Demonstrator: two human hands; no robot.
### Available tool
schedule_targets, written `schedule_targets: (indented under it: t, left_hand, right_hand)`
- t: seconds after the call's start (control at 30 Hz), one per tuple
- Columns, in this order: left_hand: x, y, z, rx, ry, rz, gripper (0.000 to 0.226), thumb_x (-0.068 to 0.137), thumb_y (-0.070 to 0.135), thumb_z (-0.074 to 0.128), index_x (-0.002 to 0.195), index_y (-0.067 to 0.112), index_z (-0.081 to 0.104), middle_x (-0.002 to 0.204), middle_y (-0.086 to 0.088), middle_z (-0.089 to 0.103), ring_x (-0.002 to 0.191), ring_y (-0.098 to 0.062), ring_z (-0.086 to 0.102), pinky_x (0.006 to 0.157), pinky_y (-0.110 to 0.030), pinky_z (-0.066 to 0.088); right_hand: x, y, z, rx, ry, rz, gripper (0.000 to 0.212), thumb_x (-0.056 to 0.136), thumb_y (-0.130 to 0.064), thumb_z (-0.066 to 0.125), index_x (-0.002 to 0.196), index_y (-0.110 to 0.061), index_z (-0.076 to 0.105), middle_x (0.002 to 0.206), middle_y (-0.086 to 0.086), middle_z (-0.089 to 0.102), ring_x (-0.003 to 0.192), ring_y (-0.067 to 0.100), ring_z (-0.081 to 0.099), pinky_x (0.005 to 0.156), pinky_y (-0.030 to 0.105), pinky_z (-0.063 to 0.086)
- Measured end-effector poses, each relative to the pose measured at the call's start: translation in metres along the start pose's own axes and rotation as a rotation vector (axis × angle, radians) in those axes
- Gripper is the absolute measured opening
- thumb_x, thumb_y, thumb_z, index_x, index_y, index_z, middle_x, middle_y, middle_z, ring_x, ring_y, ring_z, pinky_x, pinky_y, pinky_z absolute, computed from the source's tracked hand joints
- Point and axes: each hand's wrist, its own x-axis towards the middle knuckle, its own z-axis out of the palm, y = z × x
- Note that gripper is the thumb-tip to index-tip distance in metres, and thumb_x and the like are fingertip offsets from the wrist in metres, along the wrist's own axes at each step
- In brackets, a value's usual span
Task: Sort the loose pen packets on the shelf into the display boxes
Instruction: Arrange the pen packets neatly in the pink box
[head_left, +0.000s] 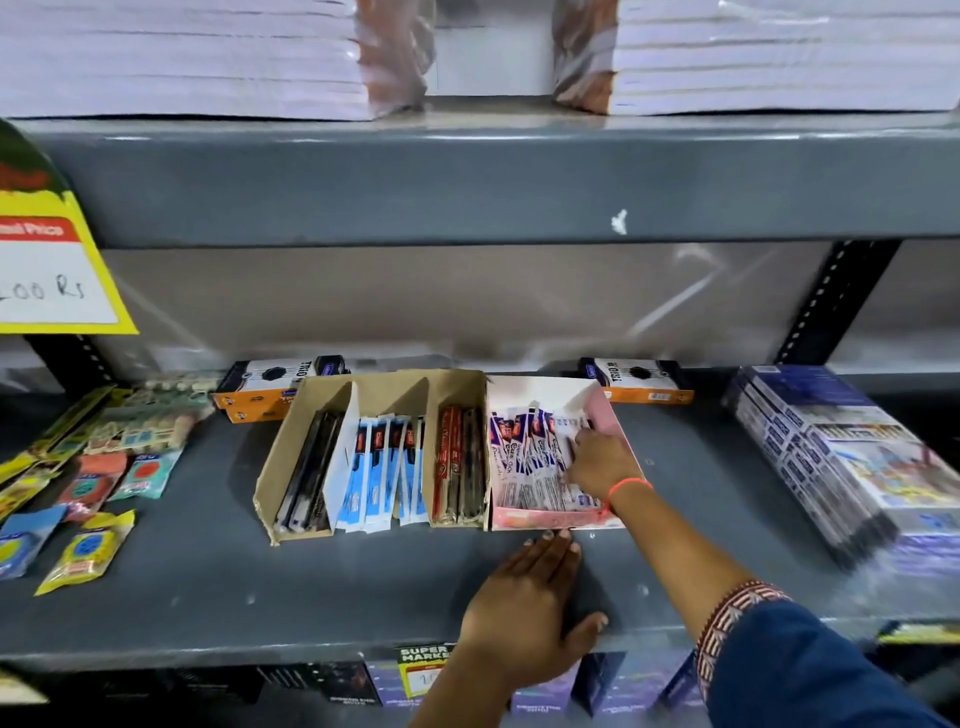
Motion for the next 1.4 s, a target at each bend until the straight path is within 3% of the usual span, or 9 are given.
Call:
schedule_targets:
  t: [0.1, 0.27, 0.53, 0.77, 0.97, 1.1, 1.2, 1.3, 1.4]
  left_hand:
    - [0.0, 0.0, 0.001, -0.01, -0.011, -0.004, 0.08, 0.09, 0.058, 0.001, 0.113, 0.018, 0.067, 0.117, 0.005, 0.067, 0.109, -0.009, 0.06, 0.09, -0.023, 0.047]
    - [-0.001, 0.0, 0.0, -0.014, -0.02, -0.001, 0.079, 0.09, 0.058, 0.002, 0.114, 0.019, 0.066, 0.118, 0.005, 0.066, 0.109, -0.009, 0.06, 0.091, -0.022, 0.045]
    - [0.0, 0.0, 0.001, 0.007, 0.008, 0.03, 0.078, 0.091, 0.057, 0.005, 0.115, 0.015, 0.065, 0.119, 0.001, 0.066, 0.109, -0.013, 0.06, 0.092, -0.025, 0.046]
    - [0.0, -0.002, 0.009, 0.024, 0.053, 0.057, 0.065, 0.08, 0.06, 0.037, 0.119, 0.014, 0.063, 0.119, 0.0, 0.065, 0.11, -0.014, 0.06, 0.092, -0.026, 0.046]
    - [0.0, -0.001, 0.004, -0.01, 0.015, 0.02, 0.077, 0.09, 0.058, 0.007, 0.116, 0.015, 0.064, 0.118, 0.001, 0.067, 0.109, -0.013, 0.061, 0.091, -0.026, 0.046]
    - [0.0, -0.001, 0.002, -0.009, 0.003, 0.012, 0.078, 0.09, 0.058, 0.005, 0.116, 0.017, 0.065, 0.118, 0.002, 0.066, 0.109, -0.011, 0.06, 0.093, -0.025, 0.044]
    - [0.0, -0.001, 0.002, -0.005, -0.01, 0.007, 0.078, 0.09, 0.058, 0.004, 0.115, 0.017, 0.066, 0.118, 0.003, 0.067, 0.109, -0.01, 0.06, 0.092, -0.024, 0.045]
    - [0.0, -0.002, 0.003, -0.003, -0.001, 0.013, 0.078, 0.09, 0.059, 0.005, 0.117, 0.016, 0.065, 0.118, 0.002, 0.066, 0.11, -0.012, 0.06, 0.093, -0.025, 0.045]
    - [0.0, -0.002, 0.003, 0.0, -0.01, 0.012, 0.078, 0.09, 0.058, 0.004, 0.116, 0.017, 0.065, 0.118, 0.002, 0.066, 0.109, -0.011, 0.06, 0.093, -0.025, 0.045]
  right_hand:
    - [-0.001, -0.001, -0.001, 0.038, -0.012, 0.007, 0.024, 0.085, -0.011, 0.054, 0.105, -0.001, 0.061, 0.108, 0.016, 0.07, 0.105, 0.029, 0.064, 0.093, 0.03, 0.048]
    - [-0.009, -0.007, -0.004, -0.058, 0.01, -0.009, 0.028, 0.088, -0.017, 0.048, 0.109, -0.003, 0.061, 0.11, 0.015, 0.07, 0.106, 0.029, 0.064, 0.095, 0.033, 0.05]
    - [-0.016, -0.015, -0.001, -0.233, 0.078, -0.04, 0.032, 0.09, -0.002, 0.039, 0.115, -0.003, 0.058, 0.118, 0.015, 0.065, 0.109, 0.032, 0.063, 0.085, 0.037, 0.053]
    - [-0.019, -0.014, 0.003, -0.165, 0.055, -0.039, 0.03, 0.091, -0.004, 0.041, 0.117, -0.003, 0.056, 0.119, 0.017, 0.061, 0.108, 0.033, 0.063, 0.088, 0.04, 0.056]
    - [-0.013, -0.012, 0.003, 0.087, 0.006, 0.028, 0.037, 0.086, 0.0, 0.047, 0.123, 0.0, 0.047, 0.117, 0.021, 0.062, 0.105, 0.036, 0.063, 0.086, 0.039, 0.055]
    - [-0.007, -0.009, -0.004, 0.245, -0.062, 0.11, 0.046, 0.082, -0.007, 0.065, 0.123, 0.0, 0.046, 0.118, 0.019, 0.063, 0.105, 0.031, 0.063, 0.086, 0.032, 0.052]
    - [-0.006, -0.01, -0.008, 0.309, -0.071, 0.117, 0.047, 0.083, -0.005, 0.062, 0.127, 0.001, 0.045, 0.121, 0.019, 0.061, 0.097, 0.027, 0.059, 0.089, 0.032, 0.05]
    - [-0.006, -0.013, -0.006, 0.309, -0.018, 0.089, 0.047, 0.083, -0.002, 0.058, 0.128, -0.001, 0.043, 0.121, 0.019, 0.061, 0.107, 0.032, 0.06, 0.09, 0.032, 0.049]
    - [-0.008, -0.016, -0.002, 0.31, -0.051, 0.039, 0.039, 0.086, -0.005, 0.054, 0.124, -0.001, 0.044, 0.105, 0.016, 0.064, 0.097, 0.03, 0.061, 0.077, 0.028, 0.047]
